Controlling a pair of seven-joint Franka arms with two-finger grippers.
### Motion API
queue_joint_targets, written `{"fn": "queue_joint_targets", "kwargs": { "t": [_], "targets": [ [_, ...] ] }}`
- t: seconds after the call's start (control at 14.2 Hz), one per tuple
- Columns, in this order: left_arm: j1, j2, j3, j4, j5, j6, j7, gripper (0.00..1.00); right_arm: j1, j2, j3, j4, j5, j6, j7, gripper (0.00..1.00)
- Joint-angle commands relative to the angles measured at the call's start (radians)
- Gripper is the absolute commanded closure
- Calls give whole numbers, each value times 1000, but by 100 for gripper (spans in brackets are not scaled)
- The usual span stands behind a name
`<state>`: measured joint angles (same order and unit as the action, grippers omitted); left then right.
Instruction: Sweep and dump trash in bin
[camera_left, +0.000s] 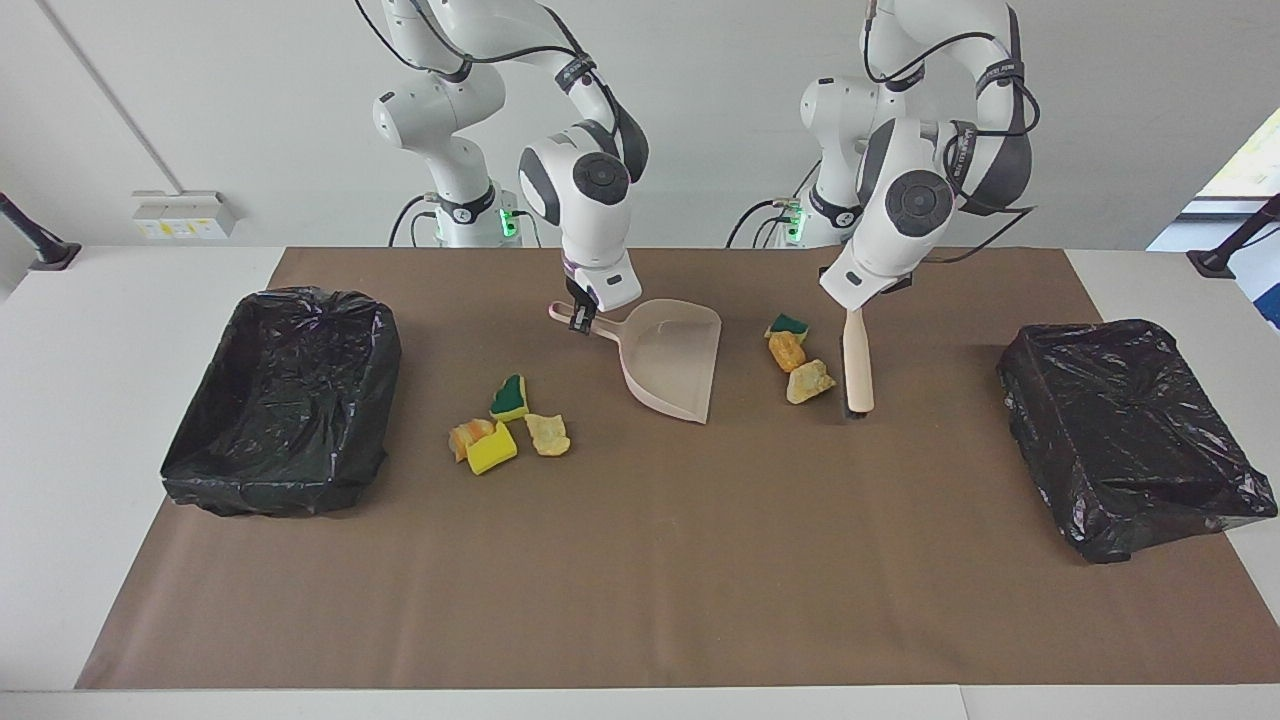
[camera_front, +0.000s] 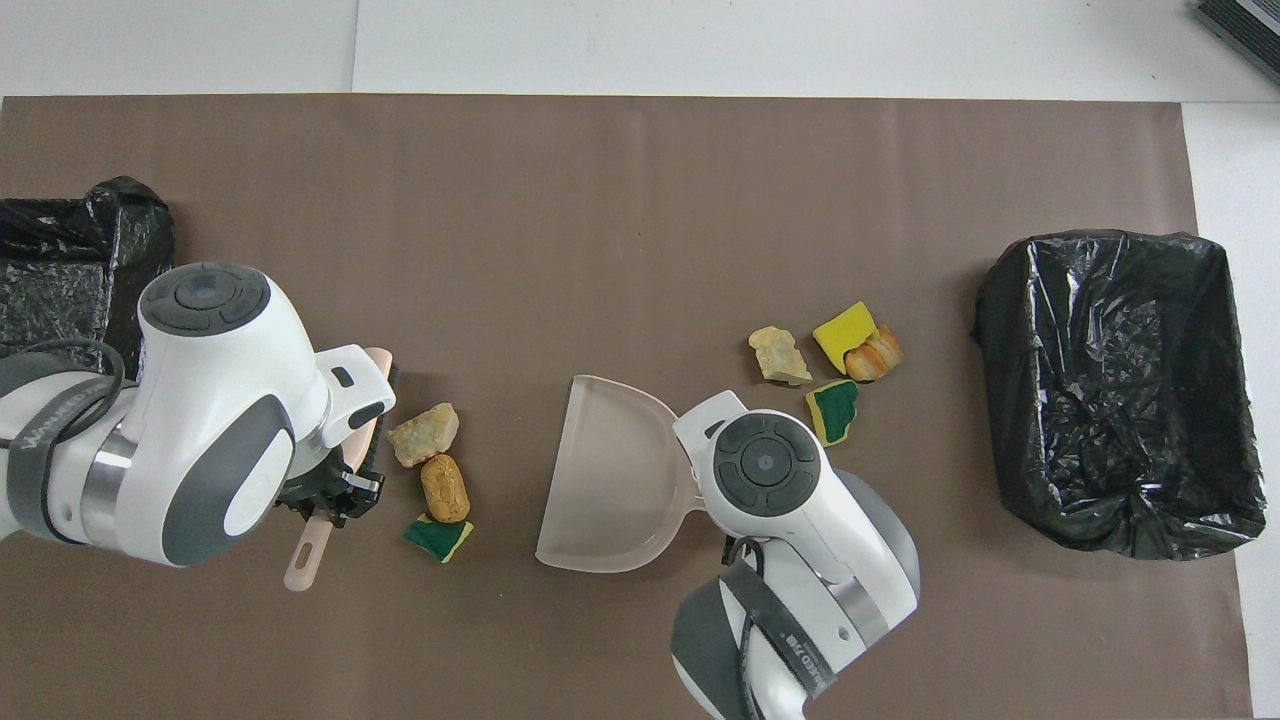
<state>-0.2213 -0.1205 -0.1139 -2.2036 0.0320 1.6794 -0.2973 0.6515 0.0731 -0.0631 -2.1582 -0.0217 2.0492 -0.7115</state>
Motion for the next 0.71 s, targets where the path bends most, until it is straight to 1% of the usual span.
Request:
{"fn": "queue_joint_targets", "kwargs": {
  "t": [0.0,0.07,0.14,0.28,0.35,0.49,0.57,0.64],
  "targets": [
    [-46,-241,-1,-293,-4,179,-199,100,-6,10,2,-5,16,25,-13,100],
    [-50,-263,-3,-335,-4,197,-225,100,-6,10,2,-5,16,25,-13,100],
    [-64,-263,-3,-361,-6,204,-233,100,-6,10,2,-5,16,25,-13,100],
    [-79,-254,-3,-404,-17,281,-316,100,-6,10,2,-5,16,25,-13,100],
    [-81,-239,-4,-404,-39,296,-356,100,-7,10,2,-5,16,25,-14,100],
    [-89,-225,-4,-404,-148,351,-382,100,-9,10,2,-8,16,25,-19,100],
    [-120,-199,-3,-401,-168,382,-419,100,-9,13,2,-8,16,25,-14,100],
    [-151,-158,-3,-389,-184,431,-451,100,-9,19,2,-8,17,26,-11,100]
  ]
}}
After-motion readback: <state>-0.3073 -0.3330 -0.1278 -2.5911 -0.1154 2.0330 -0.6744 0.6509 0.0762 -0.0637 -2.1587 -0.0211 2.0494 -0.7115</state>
